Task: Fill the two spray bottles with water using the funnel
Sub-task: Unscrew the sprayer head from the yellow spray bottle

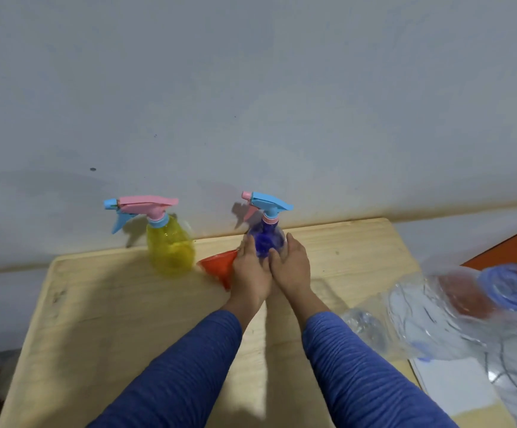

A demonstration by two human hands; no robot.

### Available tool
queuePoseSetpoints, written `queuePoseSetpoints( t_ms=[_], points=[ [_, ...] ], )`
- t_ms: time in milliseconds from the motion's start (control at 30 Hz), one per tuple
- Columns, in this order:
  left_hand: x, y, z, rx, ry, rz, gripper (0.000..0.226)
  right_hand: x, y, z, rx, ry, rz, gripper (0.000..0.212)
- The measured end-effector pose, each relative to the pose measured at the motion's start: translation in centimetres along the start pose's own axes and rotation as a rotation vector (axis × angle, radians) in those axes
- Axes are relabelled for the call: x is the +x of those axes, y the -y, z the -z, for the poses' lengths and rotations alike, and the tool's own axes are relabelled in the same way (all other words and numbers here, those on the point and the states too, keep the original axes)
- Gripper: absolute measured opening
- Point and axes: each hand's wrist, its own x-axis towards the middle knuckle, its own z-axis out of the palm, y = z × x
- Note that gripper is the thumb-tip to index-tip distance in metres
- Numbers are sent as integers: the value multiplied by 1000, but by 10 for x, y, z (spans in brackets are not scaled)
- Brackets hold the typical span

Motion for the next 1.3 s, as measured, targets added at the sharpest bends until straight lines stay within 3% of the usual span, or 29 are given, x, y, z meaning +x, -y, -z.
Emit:
queuePoseSetpoints(
  t_ms=[167, 367, 533, 700, 833, 967, 1100, 1300],
  points=[
    [-14, -10, 38, 134, 59, -158, 44, -16, 21, 21, -273, 116, -15, 45],
    [-26, -1, 95, 419, -45, -253, 47, -42, 61, 25, -524, 111, 136, 40],
    [-31, 36, 134, 586, -140, -264, 52, -57, 94, -1, -585, 83, 368, 48],
    [-34, 73, 150, 630, -180, -256, 60, -59, 103, -39, -507, 168, 541, 61],
    [-28, 101, 152, 528, -284, -271, 65, -54, 106, -63, -341, 242, 511, 66],
    [-13, 114, 152, 272, -339, -195, 65, -41, 111, -86, -188, 326, 464, 70],
    [5, 111, 153, 15, -323, -47, 66, -29, 116, -105, -76, 345, 431, 71],
    [11, 122, 149, -24, -265, -20, 75, -24, 111, -112, -5, 319, 484, 70]
  ],
)
